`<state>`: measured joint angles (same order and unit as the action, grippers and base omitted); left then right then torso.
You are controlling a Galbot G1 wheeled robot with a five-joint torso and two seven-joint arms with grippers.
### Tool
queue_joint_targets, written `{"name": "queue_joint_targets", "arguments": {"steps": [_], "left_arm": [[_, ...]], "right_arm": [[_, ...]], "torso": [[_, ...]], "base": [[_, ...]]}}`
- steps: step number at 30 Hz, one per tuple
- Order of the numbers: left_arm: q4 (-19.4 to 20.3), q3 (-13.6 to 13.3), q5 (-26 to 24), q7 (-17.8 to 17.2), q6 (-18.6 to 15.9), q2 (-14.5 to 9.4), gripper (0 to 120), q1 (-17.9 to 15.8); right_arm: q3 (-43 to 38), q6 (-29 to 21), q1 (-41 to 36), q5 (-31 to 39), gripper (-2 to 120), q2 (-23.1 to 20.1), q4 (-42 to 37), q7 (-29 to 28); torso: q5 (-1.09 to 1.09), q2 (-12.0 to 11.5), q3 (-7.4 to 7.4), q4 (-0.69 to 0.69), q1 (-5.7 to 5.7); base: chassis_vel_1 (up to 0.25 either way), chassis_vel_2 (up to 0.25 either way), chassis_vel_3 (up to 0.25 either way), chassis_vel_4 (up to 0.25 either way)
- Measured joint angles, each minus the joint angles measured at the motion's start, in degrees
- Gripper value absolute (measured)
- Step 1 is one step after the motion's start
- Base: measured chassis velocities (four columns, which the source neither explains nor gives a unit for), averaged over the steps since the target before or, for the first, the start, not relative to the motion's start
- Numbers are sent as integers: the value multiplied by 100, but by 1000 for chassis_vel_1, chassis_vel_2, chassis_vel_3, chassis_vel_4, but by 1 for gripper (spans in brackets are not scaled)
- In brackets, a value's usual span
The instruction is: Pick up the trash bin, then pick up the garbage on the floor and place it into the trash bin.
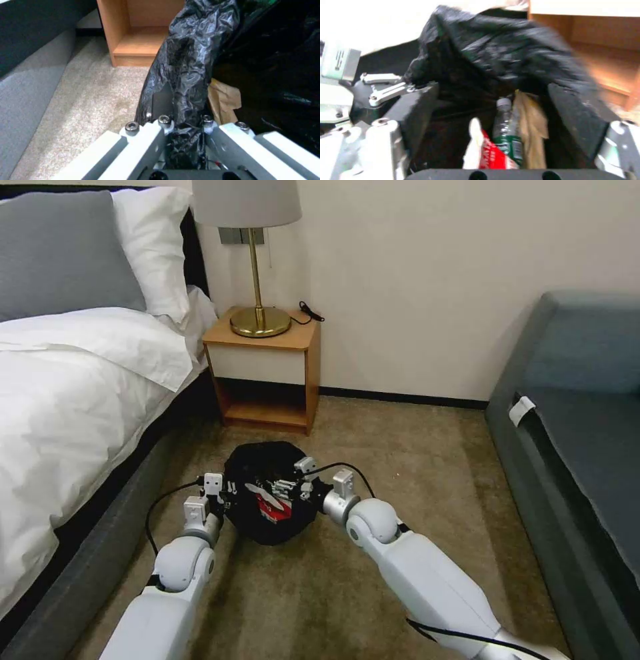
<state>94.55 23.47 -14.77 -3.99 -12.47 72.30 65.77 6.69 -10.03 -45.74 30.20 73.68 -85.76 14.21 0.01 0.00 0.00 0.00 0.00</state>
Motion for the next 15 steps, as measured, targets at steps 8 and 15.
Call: {"name": "queue_joint_targets", "arguments": {"steps": [8, 15], "left_arm": [[40, -19, 20, -1, 31, 8, 0, 27], [62, -30, 30, 0, 62, -14, 0, 63]], "right_arm": [[-888, 12, -599, 140, 100, -462, -470, -13], [-1450, 79, -881, 143, 100, -660, -494, -23]], "torso": [[0, 0, 0, -2, 0], [0, 0, 0, -1, 0]], "base": [[0, 0, 0, 0], [0, 0, 0, 0]]}}
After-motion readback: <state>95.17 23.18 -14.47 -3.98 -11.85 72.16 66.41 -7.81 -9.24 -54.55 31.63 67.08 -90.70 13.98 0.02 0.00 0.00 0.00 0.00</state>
